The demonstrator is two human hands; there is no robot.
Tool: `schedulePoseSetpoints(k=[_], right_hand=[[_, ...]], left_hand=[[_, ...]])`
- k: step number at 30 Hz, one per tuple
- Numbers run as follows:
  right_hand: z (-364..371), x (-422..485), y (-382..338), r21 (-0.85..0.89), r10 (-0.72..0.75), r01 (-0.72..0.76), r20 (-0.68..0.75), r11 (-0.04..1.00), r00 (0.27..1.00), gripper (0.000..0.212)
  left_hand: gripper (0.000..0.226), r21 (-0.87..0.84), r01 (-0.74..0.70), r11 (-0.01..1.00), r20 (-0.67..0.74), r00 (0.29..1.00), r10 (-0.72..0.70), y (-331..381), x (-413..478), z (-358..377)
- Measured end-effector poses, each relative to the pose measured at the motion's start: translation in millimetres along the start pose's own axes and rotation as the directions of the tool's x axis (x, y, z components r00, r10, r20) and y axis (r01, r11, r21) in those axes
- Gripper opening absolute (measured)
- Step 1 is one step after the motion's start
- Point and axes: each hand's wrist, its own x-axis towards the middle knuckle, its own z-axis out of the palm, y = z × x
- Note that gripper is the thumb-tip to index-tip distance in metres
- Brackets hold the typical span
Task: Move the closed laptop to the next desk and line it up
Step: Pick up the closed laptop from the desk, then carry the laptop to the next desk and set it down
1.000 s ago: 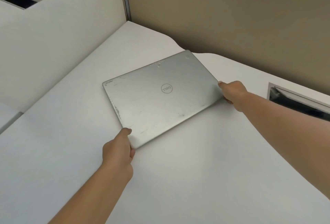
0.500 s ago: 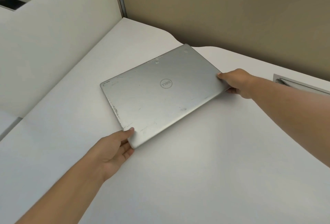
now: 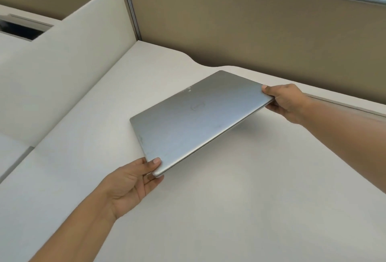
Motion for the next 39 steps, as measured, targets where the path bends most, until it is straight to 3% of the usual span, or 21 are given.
schedulePoseSetpoints(k=[6, 16, 22, 29, 39], right_hand=[[-48, -68, 23, 0.092, 0.009, -0.004, -0.054, 0.996, 0.998, 0.009], [-133, -171, 74, 0.133, 0.029, -0.012, -0.129, 0.991, 0.991, 0.031], [-158, -206, 110, 0.127, 0.072, -0.055, -0.130, 0.990, 0.989, 0.035], [-169, -222, 149, 0.182, 0.131, -0.104, -0.139, 0.978, 0.982, 0.022], [-173, -221, 179, 0.226, 0.173, -0.144, -0.113, 0.963, 0.979, 0.037]], left_hand=[[0.042, 0.050, 0.025, 0.998, 0.067, 0.997, -0.028, -42, -36, 11], [0.056, 0.218, 0.166, 0.962, 0.217, 0.952, -0.214, -122, -101, 38], [0.069, 0.462, 0.242, 0.853, 0.136, 0.931, -0.338, -167, -118, 46], [0.071, 0.512, 0.259, 0.819, 0.088, 0.933, -0.350, -199, -118, 40], [0.065, 0.599, 0.229, 0.767, 0.030, 0.951, -0.308, -222, -112, 31]])
